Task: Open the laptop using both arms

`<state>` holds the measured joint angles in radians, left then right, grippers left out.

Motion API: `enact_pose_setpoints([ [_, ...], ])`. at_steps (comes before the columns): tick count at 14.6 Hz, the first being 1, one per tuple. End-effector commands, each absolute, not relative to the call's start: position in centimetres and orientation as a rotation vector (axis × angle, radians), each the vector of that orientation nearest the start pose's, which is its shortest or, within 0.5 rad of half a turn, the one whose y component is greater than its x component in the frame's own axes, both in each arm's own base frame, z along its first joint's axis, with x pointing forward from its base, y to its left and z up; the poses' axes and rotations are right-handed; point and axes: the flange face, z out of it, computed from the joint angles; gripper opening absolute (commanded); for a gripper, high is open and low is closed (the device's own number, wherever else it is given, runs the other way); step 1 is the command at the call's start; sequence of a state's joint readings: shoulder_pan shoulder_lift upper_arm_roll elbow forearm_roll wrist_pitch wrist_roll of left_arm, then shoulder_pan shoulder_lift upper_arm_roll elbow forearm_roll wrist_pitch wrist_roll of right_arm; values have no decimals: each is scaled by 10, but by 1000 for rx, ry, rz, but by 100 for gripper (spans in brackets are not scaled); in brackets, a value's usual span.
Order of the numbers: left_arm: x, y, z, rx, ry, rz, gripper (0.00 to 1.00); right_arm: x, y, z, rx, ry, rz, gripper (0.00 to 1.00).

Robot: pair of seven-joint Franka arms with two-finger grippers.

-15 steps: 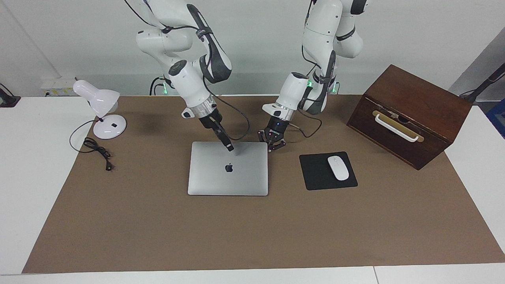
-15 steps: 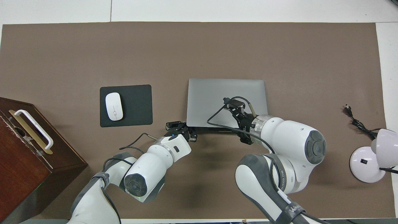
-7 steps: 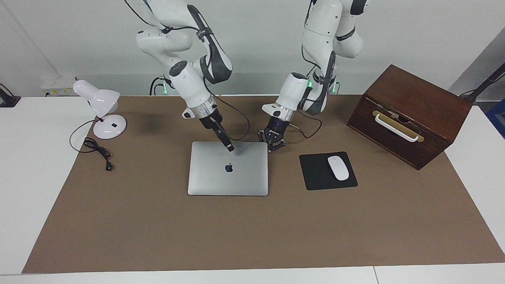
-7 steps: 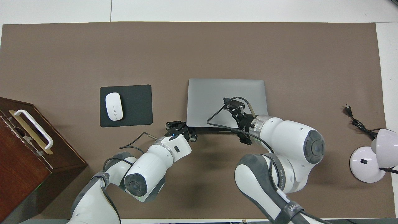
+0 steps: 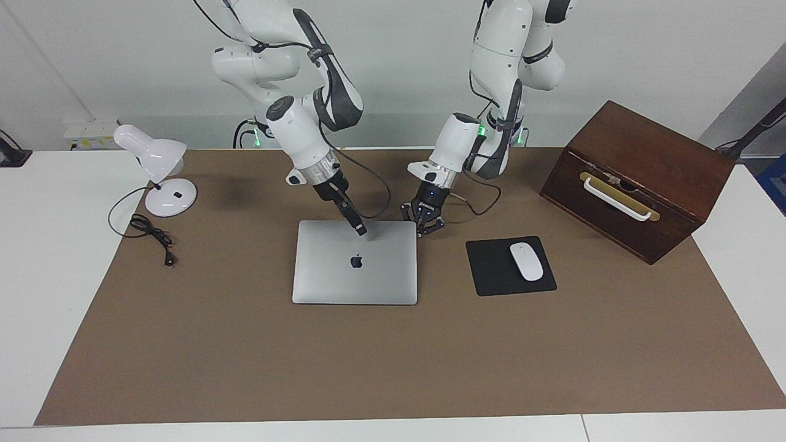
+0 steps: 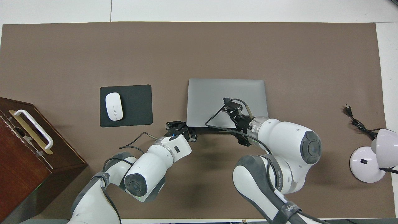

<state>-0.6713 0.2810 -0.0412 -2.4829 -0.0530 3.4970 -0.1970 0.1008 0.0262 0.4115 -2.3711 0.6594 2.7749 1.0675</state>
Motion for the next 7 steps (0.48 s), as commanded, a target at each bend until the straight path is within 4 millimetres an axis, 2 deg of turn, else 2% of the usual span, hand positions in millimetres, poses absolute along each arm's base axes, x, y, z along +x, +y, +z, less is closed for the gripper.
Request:
enact_pose_setpoints([
  [1,402,-339,256,-3182,761,-1111,0,467,238,342,-2202,1434,19,100],
  [5,402,-338,255,-3177,770,-1107,0,465,238,338,-2212,1429,19,100],
  [7,402,-338,255,-3177,770,-1110,0,464,243,325,-2226,1422,31,100],
])
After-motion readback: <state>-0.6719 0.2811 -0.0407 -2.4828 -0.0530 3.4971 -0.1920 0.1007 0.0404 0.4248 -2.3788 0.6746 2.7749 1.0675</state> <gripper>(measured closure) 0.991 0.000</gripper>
